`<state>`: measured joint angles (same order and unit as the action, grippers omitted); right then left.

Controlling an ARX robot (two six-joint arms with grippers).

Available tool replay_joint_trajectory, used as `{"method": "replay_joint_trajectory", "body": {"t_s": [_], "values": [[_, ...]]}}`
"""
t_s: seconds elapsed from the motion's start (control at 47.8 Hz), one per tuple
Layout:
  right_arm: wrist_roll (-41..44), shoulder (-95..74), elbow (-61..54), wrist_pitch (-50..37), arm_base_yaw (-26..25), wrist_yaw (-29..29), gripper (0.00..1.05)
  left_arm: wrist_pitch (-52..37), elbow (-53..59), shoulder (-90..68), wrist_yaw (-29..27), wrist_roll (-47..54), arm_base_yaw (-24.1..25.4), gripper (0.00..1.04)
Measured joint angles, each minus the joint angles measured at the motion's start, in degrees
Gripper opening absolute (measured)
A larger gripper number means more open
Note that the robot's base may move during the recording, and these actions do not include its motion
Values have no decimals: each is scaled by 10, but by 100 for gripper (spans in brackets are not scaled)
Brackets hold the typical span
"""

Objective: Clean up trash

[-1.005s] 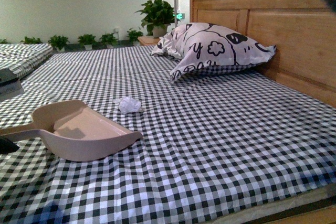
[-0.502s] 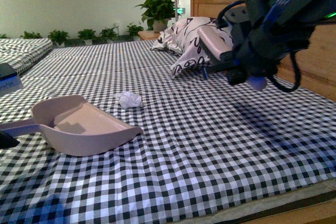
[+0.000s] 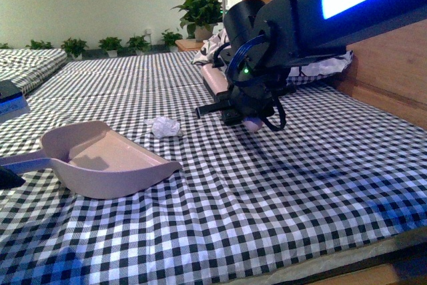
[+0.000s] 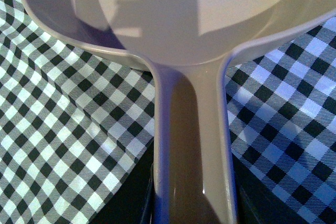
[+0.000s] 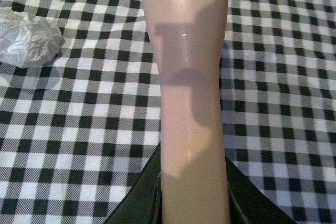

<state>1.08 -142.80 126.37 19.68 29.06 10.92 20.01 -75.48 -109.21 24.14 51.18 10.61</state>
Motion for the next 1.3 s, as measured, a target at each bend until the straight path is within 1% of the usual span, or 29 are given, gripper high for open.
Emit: {"method": "replay_joint_trajectory", "body": {"t_s": [0.147,0.272,0.293,0.377,0.523,0.733,0.817,0.837,0.858,0.9,0.921,0.984,1.005,1.026,1.089,1.235,1.298], "values": [[9,-67,106,80,7,12,19,0,0,0,0,0,0,27],[17,-148,236,177,11,12,19,0,0,0,0,0,0,27],[17,-148,236,177,11,12,19,0,0,0,0,0,0,27],[35,-191,301,217,16,5,19,0,0,0,0,0,0,27],[51,-209,343,246,21,5,19,0,0,0,0,0,0,27],[77,-217,381,287,24,-20,19,0,0,0,0,0,0,27],[86,-217,391,311,29,-49,19,0,0,0,0,0,0,27],[91,-217,392,320,31,-74,19,0,0,0,0,0,0,27],[96,-216,393,325,32,-83,19,0,0,0,0,0,0,27],[96,-214,393,330,33,-83,19,0,0,0,0,0,0,27],[106,-211,393,342,36,-117,19,0,0,0,0,0,0,27],[110,-207,393,356,38,-143,19,0,0,0,0,0,0,27],[115,-203,393,364,38,-143,19,0,0,0,0,0,0,27],[127,-198,393,372,38,-170,19,0,0,0,0,0,0,27],[144,-185,393,392,37,-203,19,0,0,0,0,0,0,27],[161,-166,393,415,32,-240,19,0,0,0,0,0,0,27],[170,-147,393,431,24,-272,19,0,0,0,0,0,0,27]]}}
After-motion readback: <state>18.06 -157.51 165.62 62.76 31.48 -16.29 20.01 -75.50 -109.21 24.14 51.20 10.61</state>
